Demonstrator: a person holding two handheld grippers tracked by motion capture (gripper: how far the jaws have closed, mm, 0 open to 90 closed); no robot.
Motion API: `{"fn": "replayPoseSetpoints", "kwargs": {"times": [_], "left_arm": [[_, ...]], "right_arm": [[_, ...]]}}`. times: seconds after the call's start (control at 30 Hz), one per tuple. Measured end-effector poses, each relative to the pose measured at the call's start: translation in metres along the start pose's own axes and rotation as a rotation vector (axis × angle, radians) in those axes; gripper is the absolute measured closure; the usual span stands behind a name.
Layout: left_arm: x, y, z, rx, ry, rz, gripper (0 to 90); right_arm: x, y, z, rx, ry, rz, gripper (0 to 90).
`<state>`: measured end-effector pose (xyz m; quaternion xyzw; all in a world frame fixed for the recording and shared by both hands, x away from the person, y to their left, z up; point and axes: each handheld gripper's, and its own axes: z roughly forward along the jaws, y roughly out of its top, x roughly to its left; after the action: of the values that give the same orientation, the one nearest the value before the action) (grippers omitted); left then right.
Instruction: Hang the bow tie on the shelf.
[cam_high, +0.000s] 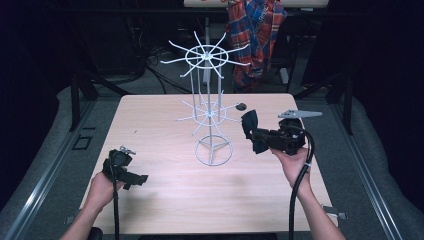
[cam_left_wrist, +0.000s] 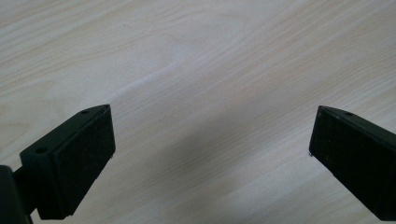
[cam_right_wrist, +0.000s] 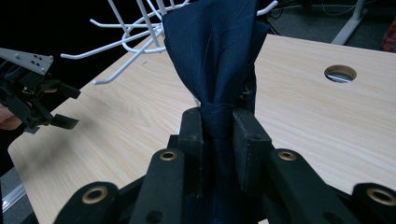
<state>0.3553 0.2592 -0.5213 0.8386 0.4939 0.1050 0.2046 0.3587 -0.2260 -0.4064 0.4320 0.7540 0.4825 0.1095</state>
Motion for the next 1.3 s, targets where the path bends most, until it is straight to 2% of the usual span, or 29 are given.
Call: {"fn": "replayPoseSetpoints", "kwargs": {"times": [0.33, 0.47, 0.53, 0.7, 0.8, 1.07, 1.3], "left_arm": [[0.0, 0.0, 0.001, 0.004, 0.0, 0.003, 0.3], [0.0, 0.0, 0.001, 0.004, 0.0, 0.005, 0.3], [0.0, 0.0, 0.001, 0.004, 0.0, 0.005, 0.3], [0.0, 0.0, 0.001, 0.006, 0.0, 0.005, 0.4], [0.0, 0.0, 0.001, 0.006, 0.0, 0.005, 0.4], [-0.001, 0.0, 0.002, 0.017, -0.001, 0.008, 0.9], [-0.001, 0.0, 0.003, 0.024, -0.003, 0.019, 1.0]], "right_arm": [[0.009, 0.002, 0.006, 0.012, -0.002, -0.03, 74.8], [0.015, 0.004, 0.016, 0.03, -0.01, -0.06, 74.8], [0.017, 0.004, 0.018, 0.035, -0.008, -0.059, 74.8], [0.023, 0.006, 0.029, 0.063, -0.032, -0.097, 74.7], [0.028, 0.007, 0.04, 0.085, -0.049, -0.136, 74.7], [0.028, 0.005, 0.052, 0.118, -0.059, -0.147, 74.6], [0.021, -0.002, 0.061, 0.157, -0.051, -0.139, 74.6]]}}
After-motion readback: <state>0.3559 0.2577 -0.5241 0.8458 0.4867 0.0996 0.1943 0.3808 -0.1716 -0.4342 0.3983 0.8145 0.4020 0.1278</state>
